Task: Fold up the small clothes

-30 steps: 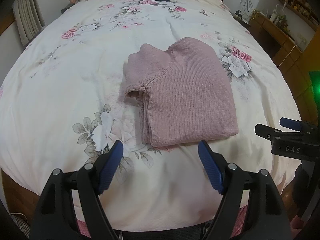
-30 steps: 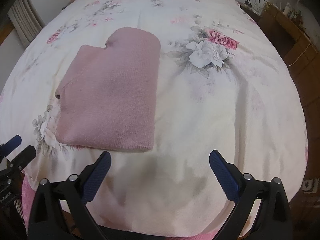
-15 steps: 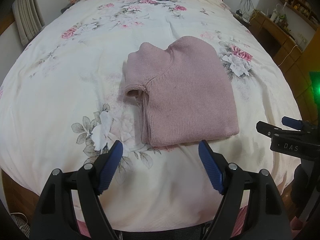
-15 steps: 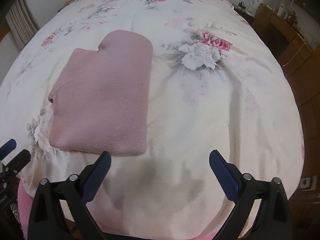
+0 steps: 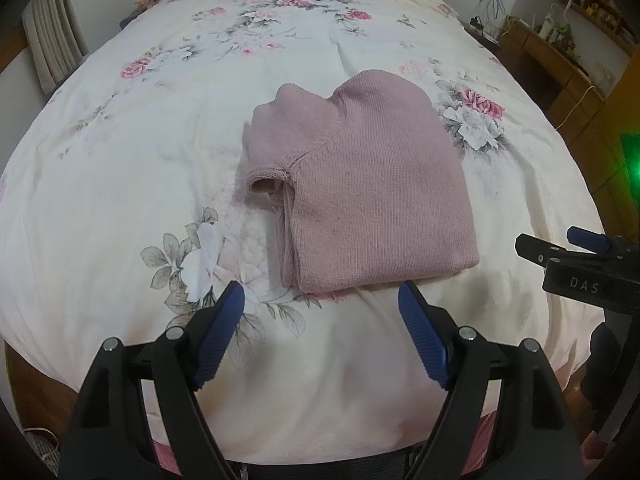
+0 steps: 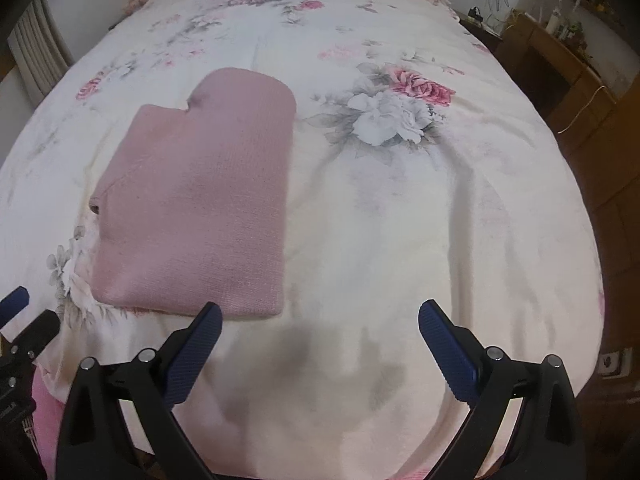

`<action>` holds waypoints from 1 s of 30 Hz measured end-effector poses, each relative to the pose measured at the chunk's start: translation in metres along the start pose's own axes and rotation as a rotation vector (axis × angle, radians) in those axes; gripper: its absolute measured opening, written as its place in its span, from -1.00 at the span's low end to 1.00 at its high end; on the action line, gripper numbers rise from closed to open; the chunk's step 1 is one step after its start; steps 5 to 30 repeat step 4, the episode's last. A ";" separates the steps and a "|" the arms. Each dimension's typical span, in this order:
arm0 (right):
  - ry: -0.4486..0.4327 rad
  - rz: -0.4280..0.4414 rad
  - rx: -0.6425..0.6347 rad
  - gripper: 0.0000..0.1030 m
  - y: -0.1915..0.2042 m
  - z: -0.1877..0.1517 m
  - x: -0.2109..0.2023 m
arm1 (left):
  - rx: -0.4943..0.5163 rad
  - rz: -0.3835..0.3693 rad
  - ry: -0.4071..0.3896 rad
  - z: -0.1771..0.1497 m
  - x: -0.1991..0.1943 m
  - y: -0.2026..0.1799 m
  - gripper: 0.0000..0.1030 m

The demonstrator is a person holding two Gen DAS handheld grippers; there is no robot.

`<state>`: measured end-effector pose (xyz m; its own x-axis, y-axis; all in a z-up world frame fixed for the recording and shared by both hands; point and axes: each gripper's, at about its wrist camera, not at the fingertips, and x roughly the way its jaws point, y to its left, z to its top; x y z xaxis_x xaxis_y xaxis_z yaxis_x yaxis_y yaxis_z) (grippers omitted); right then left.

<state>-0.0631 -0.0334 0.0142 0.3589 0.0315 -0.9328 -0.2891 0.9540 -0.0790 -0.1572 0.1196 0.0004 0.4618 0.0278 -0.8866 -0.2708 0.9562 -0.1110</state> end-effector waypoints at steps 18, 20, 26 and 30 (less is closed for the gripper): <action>0.015 0.012 0.013 0.92 -0.002 0.000 0.003 | -0.002 0.000 -0.002 0.001 -0.001 0.001 0.53; 0.015 0.012 0.013 0.92 -0.002 0.000 0.003 | -0.002 0.000 -0.002 0.001 -0.001 0.001 0.53; 0.015 0.012 0.013 0.92 -0.002 0.000 0.003 | -0.002 0.000 -0.002 0.001 -0.001 0.001 0.53; 0.015 0.012 0.013 0.92 -0.002 0.000 0.003 | -0.002 0.000 -0.002 0.001 -0.001 0.001 0.53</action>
